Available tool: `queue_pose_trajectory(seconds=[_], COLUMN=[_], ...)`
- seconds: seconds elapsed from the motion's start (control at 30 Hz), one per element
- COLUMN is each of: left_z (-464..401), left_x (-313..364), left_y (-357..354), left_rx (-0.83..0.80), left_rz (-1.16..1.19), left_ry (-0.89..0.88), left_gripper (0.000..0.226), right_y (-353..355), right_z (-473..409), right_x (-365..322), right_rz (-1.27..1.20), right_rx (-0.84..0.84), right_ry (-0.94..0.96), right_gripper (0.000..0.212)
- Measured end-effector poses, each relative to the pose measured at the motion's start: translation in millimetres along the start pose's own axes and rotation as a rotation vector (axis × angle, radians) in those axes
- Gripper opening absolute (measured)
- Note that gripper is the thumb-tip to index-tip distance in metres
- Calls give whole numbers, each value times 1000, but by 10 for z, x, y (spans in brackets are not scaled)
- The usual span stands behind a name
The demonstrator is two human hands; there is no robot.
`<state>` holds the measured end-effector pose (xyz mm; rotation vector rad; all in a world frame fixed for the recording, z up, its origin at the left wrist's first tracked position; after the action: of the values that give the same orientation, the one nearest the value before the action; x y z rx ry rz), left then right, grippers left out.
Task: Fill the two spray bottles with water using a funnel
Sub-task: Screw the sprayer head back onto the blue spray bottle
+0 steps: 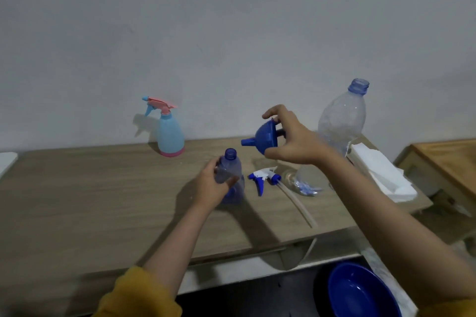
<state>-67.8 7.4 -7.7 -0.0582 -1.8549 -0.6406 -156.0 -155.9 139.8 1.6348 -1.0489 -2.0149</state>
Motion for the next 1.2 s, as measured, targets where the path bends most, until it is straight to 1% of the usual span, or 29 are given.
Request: queue_pose_trajectory(seconds=[0.07,0.13,0.2,0.3,0.4,0.57,0.67,0.73,0.8,0.87,0.9,0.93,1.03,1.1,1.2], left_z=[16,25,21,18,24,35,42,46,51,59,61,64,71,72,68], left_x=[-25,-33,-36,-55,-69,-78,-92,-84,-74,-45,-40,-41,-34,-36,-61], left_y=[5,11,3,-7,-10,-14,-14,-15,-21,-20,-21,-23,-22,-25,-12], left_rx=[28,51,47,46,31,23,19,23,33,43,47,49,53,54,57], left_rz=[1,-1,-1,-2,2,5,-12,-1,2,-1,3,11,16,9,-12], left_ry=[-42,-57,-74,-93,-83,-83,-81,-88,-105,-119,-120,-118,-120,-122,-116], left_gripper=[66,64,63,63,61,59,62,61,60,60,60,60,59,60,61], right_y=[-123,-334,-600,-1007,-1324,-1545,-1557,-1479,-1318,-1121,-1032,-965,-930,-976,-1037], right_z=[188,348,492,619,667,648,665,683,645,511,403,269,-134,-307,-463], right_x=[366,756,1108,1488,1650,1700,1707,1671,1602,1516,1481,1469,1522,1561,1612], right_rz=[-159,-271,-316,-307,-264,-177,-165,-202,-211,-202,-197,-192,-78,18,100], right_rx=[94,231,323,358,356,371,390,440,541,620,622,592,398,302,244], right_ry=[-50,-102,-176,-315,-364,-320,-276,-216,-120,-49,-56,-96,-272,-346,-419], right_gripper=[62,55,56,62,63,57,66,69,60,40,32,29,38,43,36])
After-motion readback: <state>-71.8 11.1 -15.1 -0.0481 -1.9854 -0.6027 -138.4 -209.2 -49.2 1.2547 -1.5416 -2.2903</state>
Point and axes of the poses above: each hand's wrist, its own z-axis away from the middle knuckle, its own y-axis out of the back of the hand, x = y × z, the point moved 5 cm from there along -z, towards the middle knuckle, and after that the axes turned 15 degrees about -y, right-handed, at the moved point
